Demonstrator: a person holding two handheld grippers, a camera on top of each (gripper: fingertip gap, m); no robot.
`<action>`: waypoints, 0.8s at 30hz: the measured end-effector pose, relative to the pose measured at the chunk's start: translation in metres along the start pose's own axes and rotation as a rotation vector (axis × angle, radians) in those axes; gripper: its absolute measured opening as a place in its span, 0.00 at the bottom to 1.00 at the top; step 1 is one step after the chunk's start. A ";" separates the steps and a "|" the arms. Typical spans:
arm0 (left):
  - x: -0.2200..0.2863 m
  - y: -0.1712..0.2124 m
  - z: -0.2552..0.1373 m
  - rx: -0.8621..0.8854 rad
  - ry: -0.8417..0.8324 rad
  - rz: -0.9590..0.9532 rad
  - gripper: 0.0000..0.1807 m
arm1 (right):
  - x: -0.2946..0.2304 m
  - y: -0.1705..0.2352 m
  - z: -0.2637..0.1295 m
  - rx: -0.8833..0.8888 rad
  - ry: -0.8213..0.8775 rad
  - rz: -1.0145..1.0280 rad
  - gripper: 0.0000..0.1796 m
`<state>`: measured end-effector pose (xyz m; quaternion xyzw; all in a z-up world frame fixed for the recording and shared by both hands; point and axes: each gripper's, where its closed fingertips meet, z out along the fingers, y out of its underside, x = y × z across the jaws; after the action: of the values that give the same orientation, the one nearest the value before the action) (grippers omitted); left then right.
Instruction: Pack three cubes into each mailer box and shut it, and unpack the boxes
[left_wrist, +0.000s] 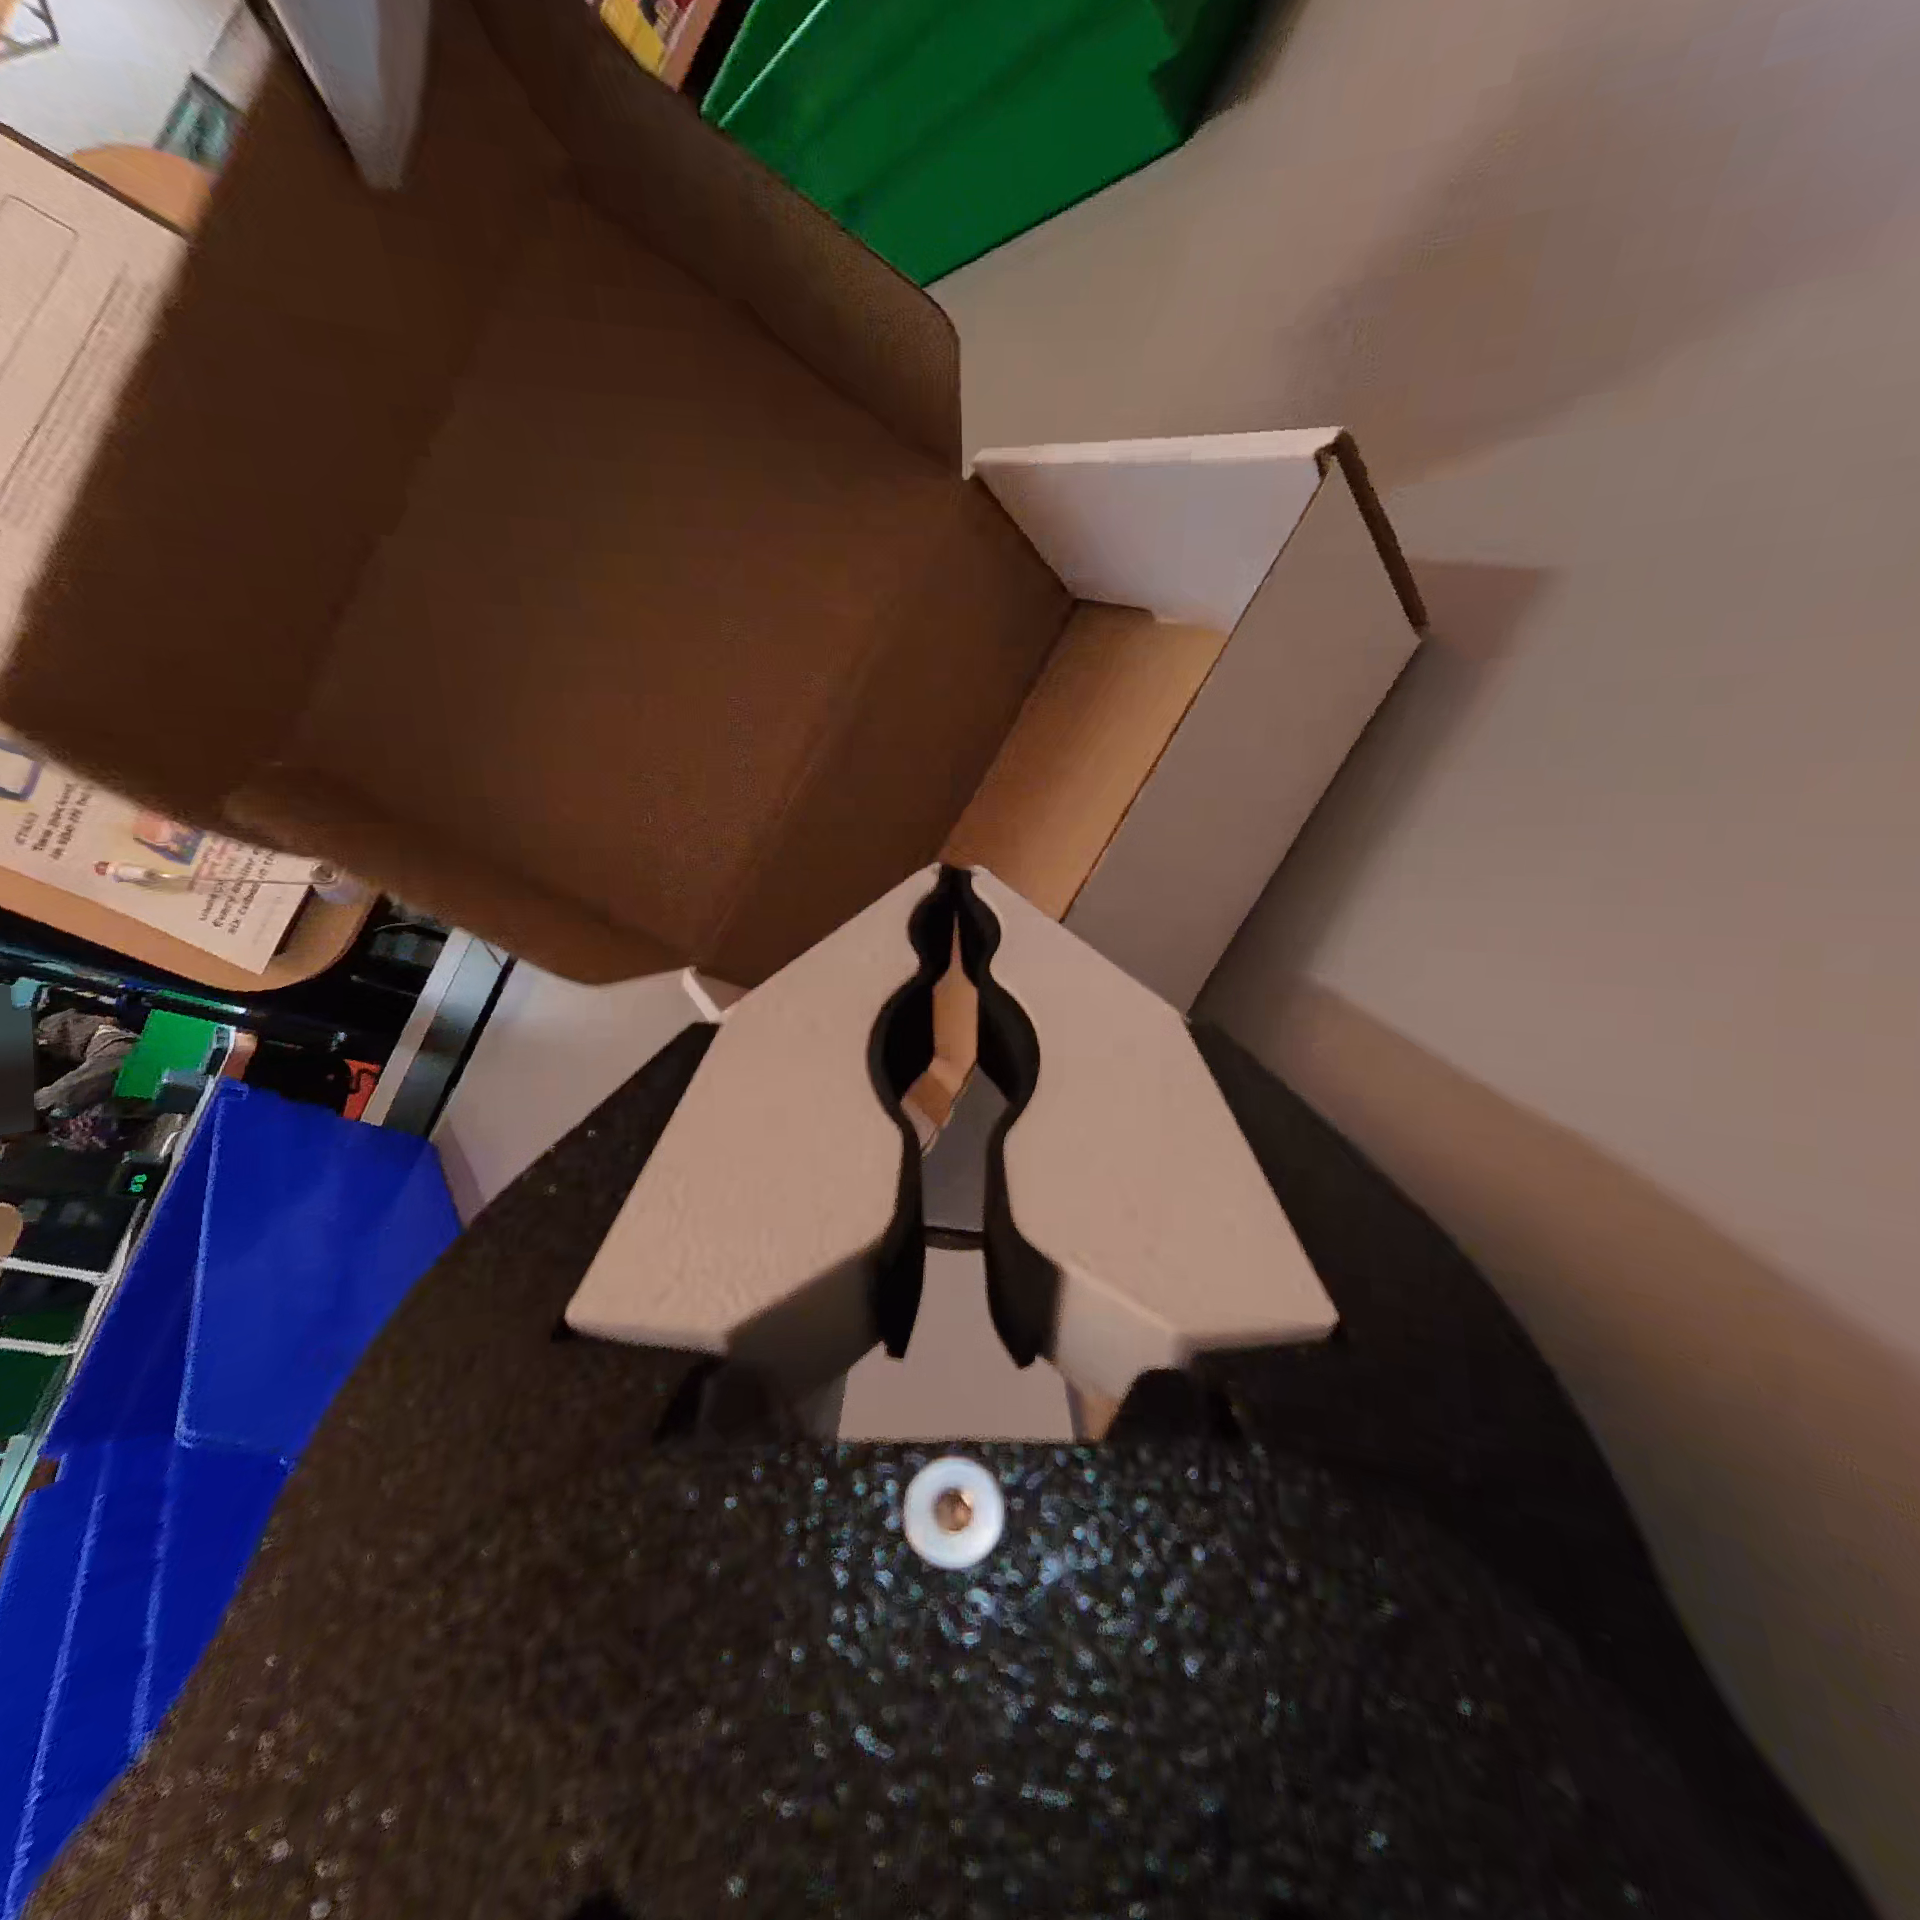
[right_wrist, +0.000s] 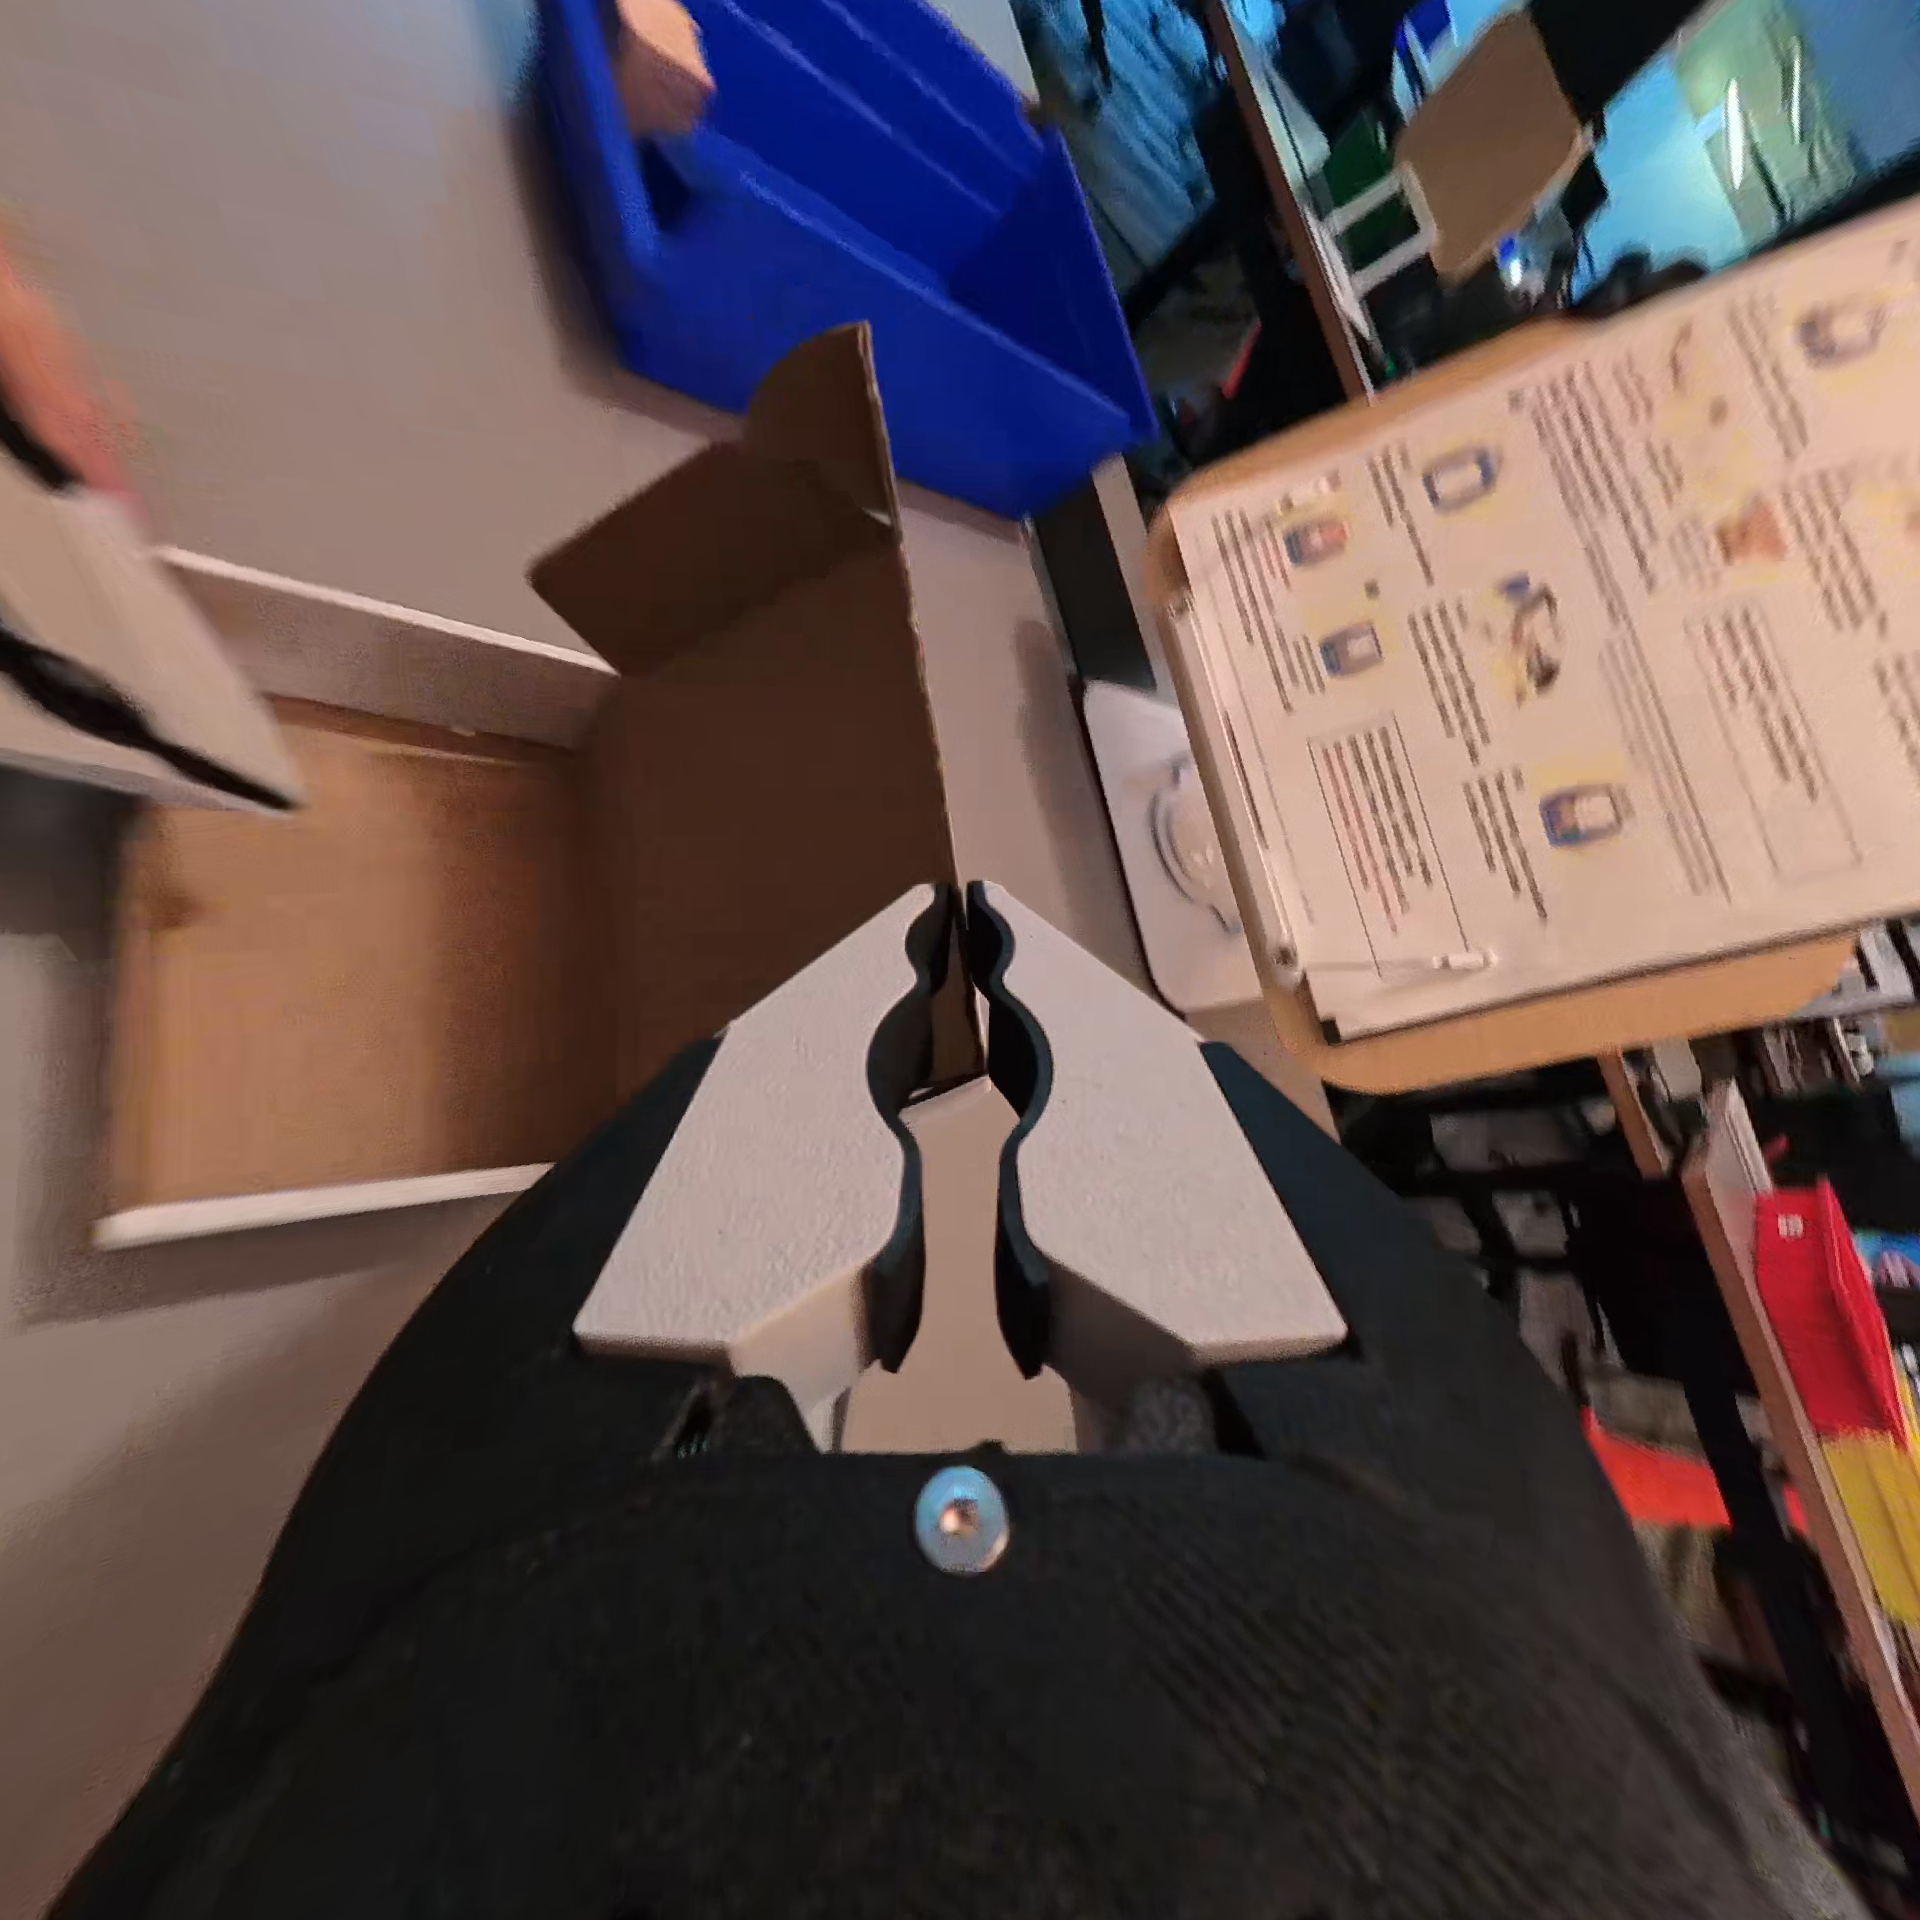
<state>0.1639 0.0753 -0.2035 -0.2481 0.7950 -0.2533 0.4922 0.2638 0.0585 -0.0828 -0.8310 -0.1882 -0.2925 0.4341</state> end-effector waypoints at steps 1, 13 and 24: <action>0.000 0.000 0.000 0.002 -0.005 -0.003 0.00 | 0.010 0.012 0.010 -0.043 0.023 0.021 0.01; 0.003 -0.007 0.003 0.024 -0.044 -0.083 0.00 | 0.009 0.141 0.118 -0.387 -0.052 0.198 0.00; -0.001 -0.014 0.009 0.033 -0.081 -0.112 0.00 | 0.066 0.069 0.066 -0.161 0.098 0.284 0.12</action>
<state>0.1744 0.0644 -0.1974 -0.2941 0.7550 -0.2835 0.5130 0.3745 0.0796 -0.1120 -0.8661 -0.0233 -0.2827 0.4116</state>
